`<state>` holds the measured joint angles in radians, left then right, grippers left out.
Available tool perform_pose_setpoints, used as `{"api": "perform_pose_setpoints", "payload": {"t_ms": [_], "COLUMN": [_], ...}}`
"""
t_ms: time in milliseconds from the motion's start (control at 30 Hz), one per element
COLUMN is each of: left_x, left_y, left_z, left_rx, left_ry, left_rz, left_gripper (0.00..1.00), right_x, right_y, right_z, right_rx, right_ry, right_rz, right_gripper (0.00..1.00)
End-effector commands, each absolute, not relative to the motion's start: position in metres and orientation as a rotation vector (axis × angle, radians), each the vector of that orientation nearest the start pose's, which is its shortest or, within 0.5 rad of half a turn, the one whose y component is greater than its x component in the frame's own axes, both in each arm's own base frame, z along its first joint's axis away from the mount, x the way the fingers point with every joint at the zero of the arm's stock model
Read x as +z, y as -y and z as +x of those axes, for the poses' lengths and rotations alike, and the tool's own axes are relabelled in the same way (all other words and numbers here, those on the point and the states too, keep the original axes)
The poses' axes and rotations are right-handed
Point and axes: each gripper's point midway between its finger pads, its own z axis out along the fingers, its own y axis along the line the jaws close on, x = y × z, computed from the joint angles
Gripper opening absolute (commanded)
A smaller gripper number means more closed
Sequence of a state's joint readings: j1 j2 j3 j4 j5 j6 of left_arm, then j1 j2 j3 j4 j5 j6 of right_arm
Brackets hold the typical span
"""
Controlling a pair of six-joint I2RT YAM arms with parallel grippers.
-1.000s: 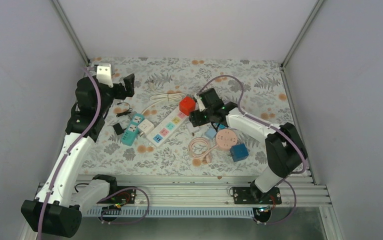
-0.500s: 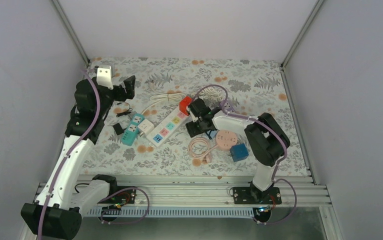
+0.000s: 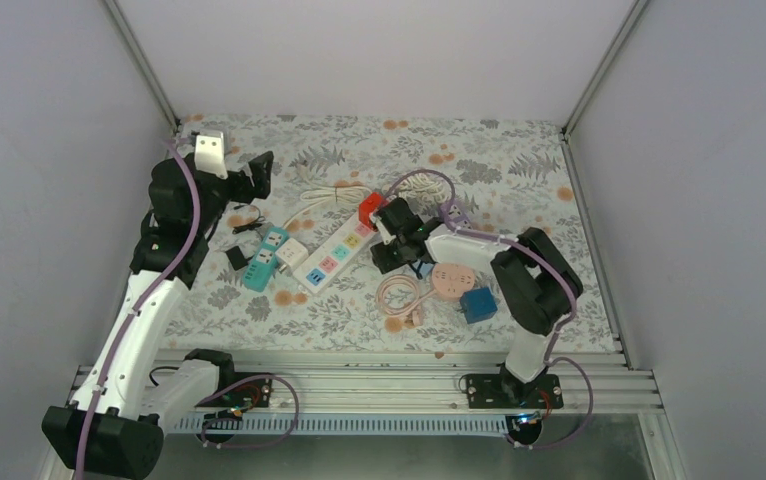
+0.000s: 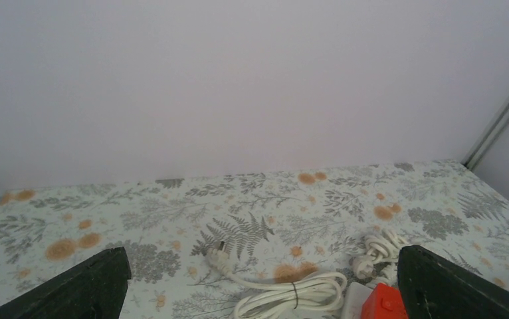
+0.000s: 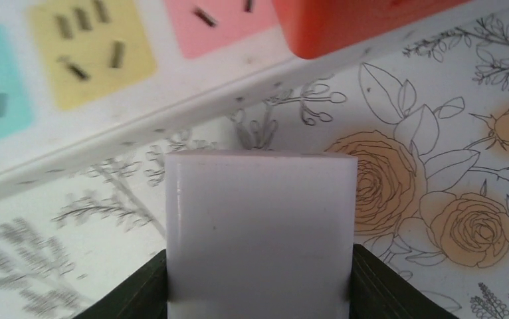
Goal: Insert the plug
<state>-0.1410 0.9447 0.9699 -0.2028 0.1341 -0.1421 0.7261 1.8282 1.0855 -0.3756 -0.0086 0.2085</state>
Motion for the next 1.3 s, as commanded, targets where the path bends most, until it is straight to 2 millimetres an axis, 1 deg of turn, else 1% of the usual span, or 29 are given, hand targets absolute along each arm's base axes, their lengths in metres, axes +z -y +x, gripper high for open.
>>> {"api": "perform_pose_setpoints", "payload": {"t_ms": [0, 33, 133, 200, 300, 367, 467, 567, 600, 667, 767, 833, 933, 1133, 1267], "left_x": [0.366, 0.367, 0.367, 0.36, 0.358, 0.358, 0.36, 0.367, 0.367, 0.364, 0.357, 0.352, 0.347, 0.335, 0.329], "left_y": [0.088, 0.093, 0.107, 0.111, 0.134, 0.151, 0.168, 0.183, 0.189, 0.2, 0.217, 0.228, 0.24, 0.245, 0.249], "left_z": [0.335, 0.333, 0.33, 0.334, 0.328, 0.315, 0.288, 0.264, 0.256, 0.241, 0.231, 0.227, 0.224, 0.229, 0.231], "left_rx": [-0.427, -0.459, -0.552, -0.618, -0.762, -0.857, -0.953, -1.102, -1.166, -1.261, -1.285, -1.315, -1.369, -1.438, -1.494], "left_ry": [-1.687, -1.679, -1.69, -1.74, -1.781, -1.758, -1.663, -1.555, -1.539, -1.523, -1.528, -1.541, -1.571, -1.64, -1.7], "left_rz": [0.165, 0.188, 0.232, 0.195, 0.292, 0.407, 0.583, 0.696, 0.74, 0.825, 0.914, 0.957, 0.983, 0.971, 0.973], "left_gripper": [1.0, 1.0, 1.0, 1.0, 1.0, 0.98, 0.98, 1.0, 1.0, 1.0, 1.0, 1.0, 1.0, 0.99, 0.92], "right_x": [0.083, 0.106, 0.153, 0.183, 0.218, 0.238, 0.262, 0.277, 0.282, 0.293, 0.306, 0.312, 0.316, 0.317, 0.315], "right_y": [-0.306, -0.312, -0.329, -0.341, -0.352, -0.357, -0.361, -0.355, -0.352, -0.344, -0.336, -0.336, -0.336, -0.335, -0.335], "right_z": [0.307, 0.304, 0.288, 0.27, 0.252, 0.242, 0.222, 0.199, 0.197, 0.193, 0.194, 0.194, 0.195, 0.193, 0.195], "right_rx": [0.528, 0.6, 0.807, 0.961, 1.108, 1.192, 1.329, 1.479, 1.516, 1.57, 1.613, 1.615, 1.618, 1.633, 1.637], "right_ry": [-2.421, -2.358, -2.177, -2.049, -1.902, -1.826, -1.714, -1.617, -1.589, -1.536, -1.472, -1.452, -1.438, -1.435, -1.461], "right_rz": [-0.817, -0.833, -0.927, -1.017, -1.103, -1.142, -1.23, -1.373, -1.396, -1.414, -1.408, -1.407, -1.419, -1.425, -1.413], "right_gripper": [0.45, 0.45, 0.45, 0.45, 0.45, 0.45, 0.46, 0.48, 0.48, 0.48, 0.48, 0.48, 0.48, 0.48, 0.48]}}
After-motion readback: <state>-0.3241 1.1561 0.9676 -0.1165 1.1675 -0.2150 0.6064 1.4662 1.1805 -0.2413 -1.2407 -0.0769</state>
